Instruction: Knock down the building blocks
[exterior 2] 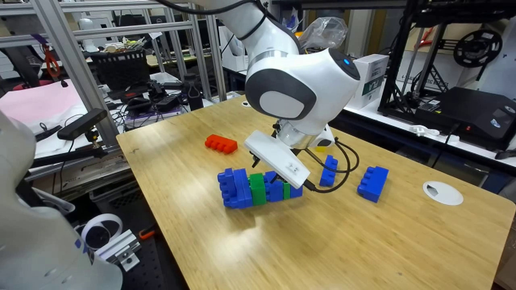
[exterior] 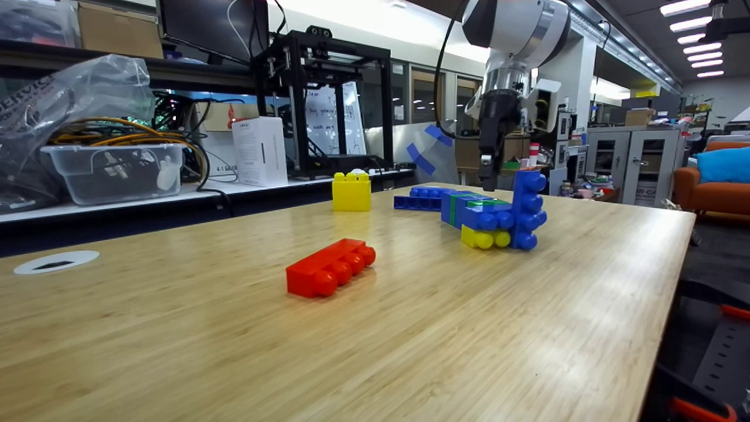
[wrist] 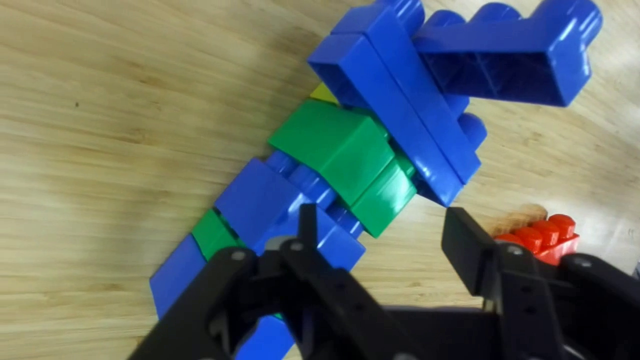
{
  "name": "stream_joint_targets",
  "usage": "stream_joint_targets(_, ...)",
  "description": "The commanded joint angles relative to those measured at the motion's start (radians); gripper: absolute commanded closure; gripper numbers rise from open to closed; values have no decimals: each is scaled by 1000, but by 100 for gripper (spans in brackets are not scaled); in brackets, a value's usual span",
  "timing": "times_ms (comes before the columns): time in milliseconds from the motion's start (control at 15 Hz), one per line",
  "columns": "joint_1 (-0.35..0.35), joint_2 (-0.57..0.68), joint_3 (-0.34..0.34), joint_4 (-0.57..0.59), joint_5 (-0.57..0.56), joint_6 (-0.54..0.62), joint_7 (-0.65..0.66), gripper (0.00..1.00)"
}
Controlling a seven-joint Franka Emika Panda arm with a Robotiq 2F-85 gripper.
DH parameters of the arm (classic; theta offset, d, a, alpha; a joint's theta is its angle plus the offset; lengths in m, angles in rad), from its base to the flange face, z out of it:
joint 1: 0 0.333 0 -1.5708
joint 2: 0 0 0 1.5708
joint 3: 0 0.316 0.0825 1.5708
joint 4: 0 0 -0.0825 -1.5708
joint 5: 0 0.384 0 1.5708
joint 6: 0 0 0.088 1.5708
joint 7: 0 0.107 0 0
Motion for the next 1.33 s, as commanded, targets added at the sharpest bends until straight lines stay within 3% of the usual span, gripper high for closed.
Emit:
stream_joint_targets(0,-8,-10,13,-18,-21,31,36,58)
stream_joint_targets(1267,-2,-3,46,-61,-2,-13,58,58)
